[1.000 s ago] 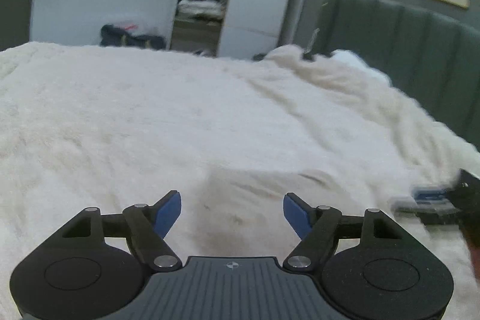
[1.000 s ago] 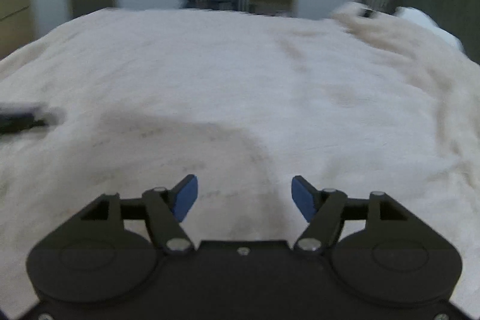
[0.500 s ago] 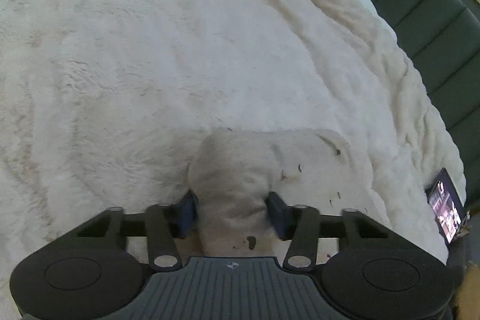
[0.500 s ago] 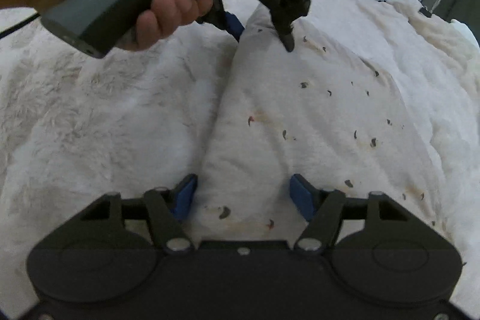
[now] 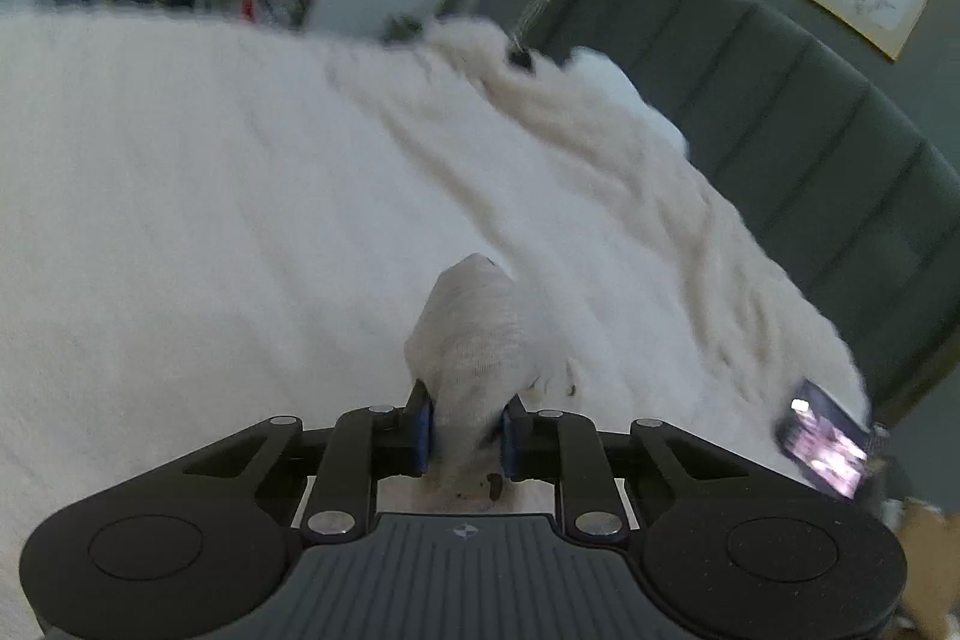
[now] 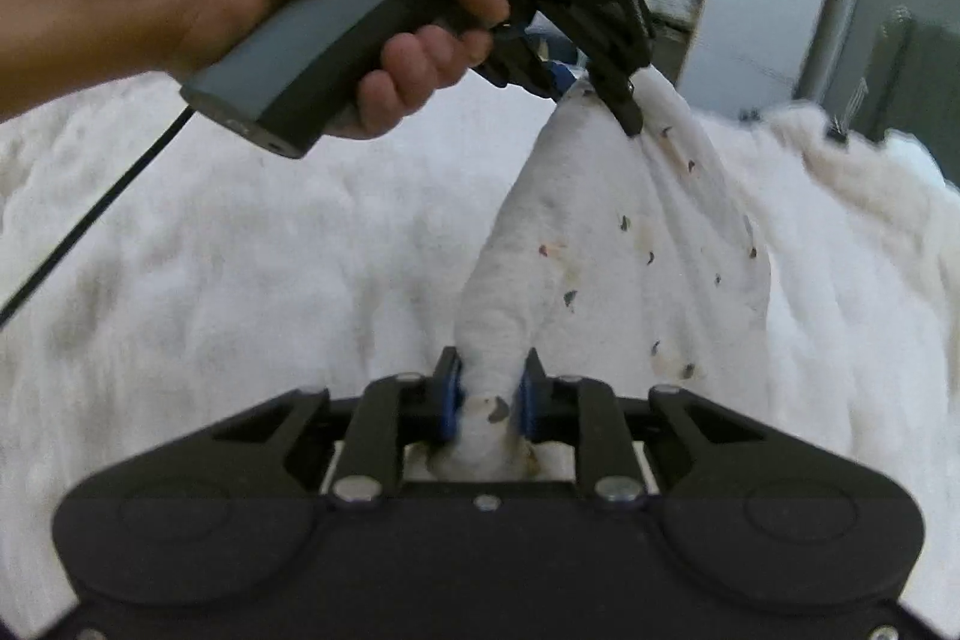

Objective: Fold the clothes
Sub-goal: 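Grasp the shirt end with both grippers and lift it, then fold the lifted shirt end over the bundle and open both grippers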

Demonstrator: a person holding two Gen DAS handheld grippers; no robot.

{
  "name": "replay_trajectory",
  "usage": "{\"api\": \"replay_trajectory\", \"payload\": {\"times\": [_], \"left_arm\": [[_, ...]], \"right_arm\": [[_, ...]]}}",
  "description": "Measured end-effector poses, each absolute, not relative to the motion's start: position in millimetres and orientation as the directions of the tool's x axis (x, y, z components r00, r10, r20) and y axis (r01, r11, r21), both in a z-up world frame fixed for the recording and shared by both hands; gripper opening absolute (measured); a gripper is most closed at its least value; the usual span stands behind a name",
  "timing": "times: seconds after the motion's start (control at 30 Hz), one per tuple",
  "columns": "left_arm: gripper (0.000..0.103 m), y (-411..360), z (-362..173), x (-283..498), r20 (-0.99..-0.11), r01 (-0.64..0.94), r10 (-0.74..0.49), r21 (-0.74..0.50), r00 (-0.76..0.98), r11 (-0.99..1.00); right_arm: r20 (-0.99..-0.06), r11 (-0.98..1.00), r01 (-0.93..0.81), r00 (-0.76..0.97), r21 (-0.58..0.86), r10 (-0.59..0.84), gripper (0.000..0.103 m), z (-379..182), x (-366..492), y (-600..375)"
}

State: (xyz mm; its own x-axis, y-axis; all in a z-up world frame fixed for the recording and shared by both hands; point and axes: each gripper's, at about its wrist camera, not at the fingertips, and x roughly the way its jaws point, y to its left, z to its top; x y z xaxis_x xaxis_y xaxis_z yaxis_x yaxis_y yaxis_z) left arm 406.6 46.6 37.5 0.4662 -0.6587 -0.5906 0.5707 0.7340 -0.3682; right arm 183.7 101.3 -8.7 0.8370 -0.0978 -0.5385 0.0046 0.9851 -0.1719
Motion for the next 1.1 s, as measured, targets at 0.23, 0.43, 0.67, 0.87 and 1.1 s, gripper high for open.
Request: {"api": "replay_trajectory", "payload": {"times": [0.23,0.43,0.67,0.87,1.1], "left_arm": [[0.031,164,1,449,-0.725,0.303,-0.237,-0.041,0.646,0.952],[0.037,246,-21,398,-0.642,0.202,-0.256,-0.159,0.723,0.967],[0.063,221,-62,335,-0.571,0.313,-0.501,-0.400,0.650,0.861],[0.064,158,-87,230,-0.643,0.350,-0.407,-0.222,0.649,0.910],[0.103,163,-28,111,-0.505,0.229,-0.321,-0.236,0.801,0.944]], "right_arm": [[-0.573,0.956,-0.235,0.814,-0.176,0.095,0.037,-23,251,214],[-0.505,0.919,-0.391,0.786,0.038,0.356,0.038,-24,210,205],[-0.485,0.988,-0.146,0.862,0.041,0.148,0.045,-55,252,119],[-0.670,0.999,0.047,0.742,-0.001,-0.036,0.047,-116,234,6],[-0.637,0.981,0.130,0.771,0.147,-0.007,0.089,-65,125,-57]]}}
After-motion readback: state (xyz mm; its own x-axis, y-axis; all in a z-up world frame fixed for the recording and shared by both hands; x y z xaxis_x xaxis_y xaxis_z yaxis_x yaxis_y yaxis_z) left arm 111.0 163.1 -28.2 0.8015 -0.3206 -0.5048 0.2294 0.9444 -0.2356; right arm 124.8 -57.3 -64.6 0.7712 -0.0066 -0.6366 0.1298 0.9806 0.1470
